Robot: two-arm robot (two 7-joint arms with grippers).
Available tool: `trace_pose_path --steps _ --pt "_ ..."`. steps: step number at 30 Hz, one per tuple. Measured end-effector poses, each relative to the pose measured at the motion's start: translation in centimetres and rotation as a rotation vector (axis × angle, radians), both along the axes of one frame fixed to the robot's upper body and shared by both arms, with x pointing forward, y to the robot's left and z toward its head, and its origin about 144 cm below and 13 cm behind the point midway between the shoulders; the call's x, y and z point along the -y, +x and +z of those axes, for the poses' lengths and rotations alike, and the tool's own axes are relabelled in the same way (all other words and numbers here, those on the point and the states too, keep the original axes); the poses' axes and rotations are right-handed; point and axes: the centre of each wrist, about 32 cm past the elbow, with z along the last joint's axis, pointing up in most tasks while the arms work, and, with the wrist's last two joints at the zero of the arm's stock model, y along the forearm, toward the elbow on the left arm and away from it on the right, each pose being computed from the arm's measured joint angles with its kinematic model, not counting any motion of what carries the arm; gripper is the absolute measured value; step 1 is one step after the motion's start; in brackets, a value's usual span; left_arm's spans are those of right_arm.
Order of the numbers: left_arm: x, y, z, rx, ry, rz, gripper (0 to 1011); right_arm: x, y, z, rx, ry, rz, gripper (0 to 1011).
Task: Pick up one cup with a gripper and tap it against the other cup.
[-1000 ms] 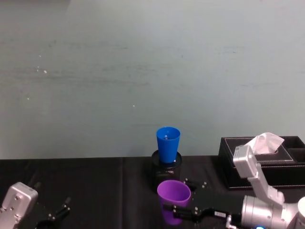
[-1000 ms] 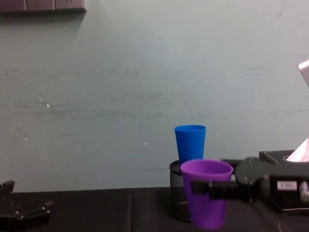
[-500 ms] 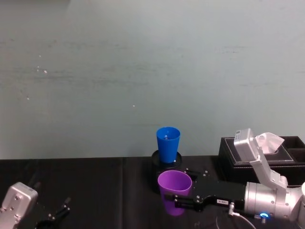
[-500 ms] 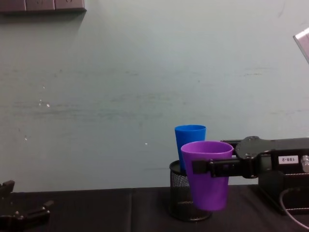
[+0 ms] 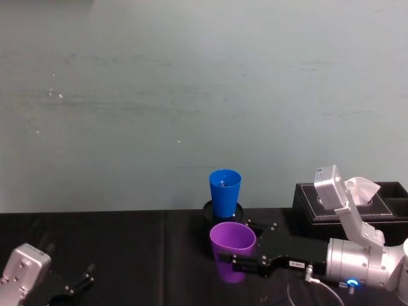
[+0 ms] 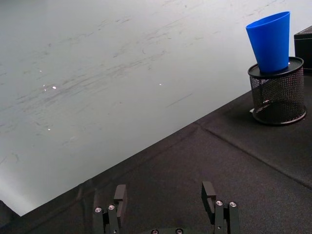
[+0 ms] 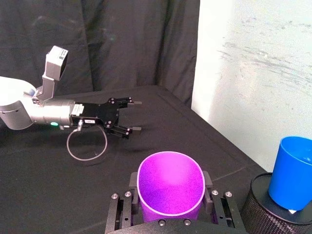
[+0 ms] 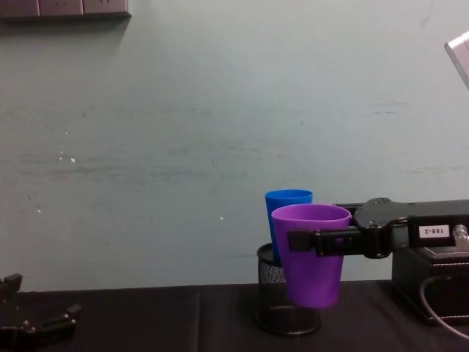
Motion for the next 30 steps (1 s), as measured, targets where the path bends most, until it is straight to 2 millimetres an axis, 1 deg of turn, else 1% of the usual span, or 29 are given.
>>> trace_pose_path --steps 30 --pt "0.00 0.00 0.00 0.000 0.000 0.000 1000 -0.01 0.01 0.02 0.000 0.000 -0.003 723"
